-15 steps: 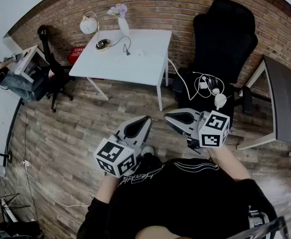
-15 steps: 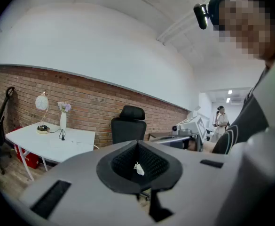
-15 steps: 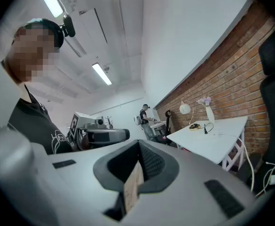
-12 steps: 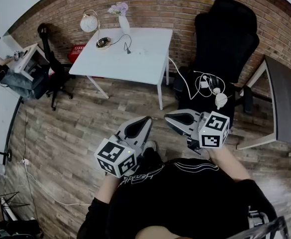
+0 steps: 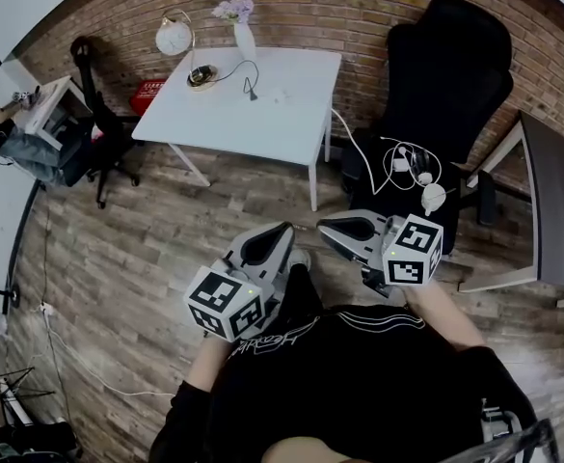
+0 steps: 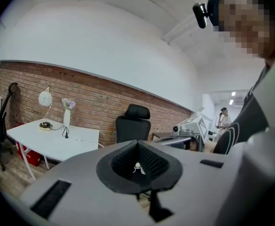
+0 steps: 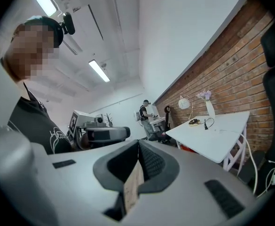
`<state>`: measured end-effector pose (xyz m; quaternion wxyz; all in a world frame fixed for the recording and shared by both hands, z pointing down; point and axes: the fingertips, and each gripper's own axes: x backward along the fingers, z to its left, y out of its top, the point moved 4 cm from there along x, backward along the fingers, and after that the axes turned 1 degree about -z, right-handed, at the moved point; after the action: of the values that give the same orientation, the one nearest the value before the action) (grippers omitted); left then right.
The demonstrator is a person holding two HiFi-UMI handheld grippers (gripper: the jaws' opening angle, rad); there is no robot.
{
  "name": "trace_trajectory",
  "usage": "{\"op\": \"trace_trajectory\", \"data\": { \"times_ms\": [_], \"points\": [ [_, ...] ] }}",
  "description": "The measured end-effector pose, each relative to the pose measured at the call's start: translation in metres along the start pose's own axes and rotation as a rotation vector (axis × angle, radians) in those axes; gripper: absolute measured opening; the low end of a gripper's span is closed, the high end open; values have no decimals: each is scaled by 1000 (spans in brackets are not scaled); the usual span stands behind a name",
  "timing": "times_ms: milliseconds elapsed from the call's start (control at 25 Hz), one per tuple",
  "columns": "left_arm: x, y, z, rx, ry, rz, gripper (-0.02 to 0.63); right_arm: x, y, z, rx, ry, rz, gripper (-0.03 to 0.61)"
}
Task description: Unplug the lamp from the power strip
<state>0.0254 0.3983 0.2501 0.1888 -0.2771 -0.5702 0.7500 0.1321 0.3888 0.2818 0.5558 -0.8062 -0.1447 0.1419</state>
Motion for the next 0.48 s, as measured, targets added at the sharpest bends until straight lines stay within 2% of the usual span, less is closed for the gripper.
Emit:
{"op": "trace_trajectory", "data": {
  "times_ms": [240, 480],
  "points": [
    [-31, 8, 53, 18, -6, 12, 5, -23, 13, -50, -20, -27, -2, -3],
    [-77, 30, 137, 25, -11, 38, 5, -69, 38, -123, -58, -64, -10, -3]
  ]
}}
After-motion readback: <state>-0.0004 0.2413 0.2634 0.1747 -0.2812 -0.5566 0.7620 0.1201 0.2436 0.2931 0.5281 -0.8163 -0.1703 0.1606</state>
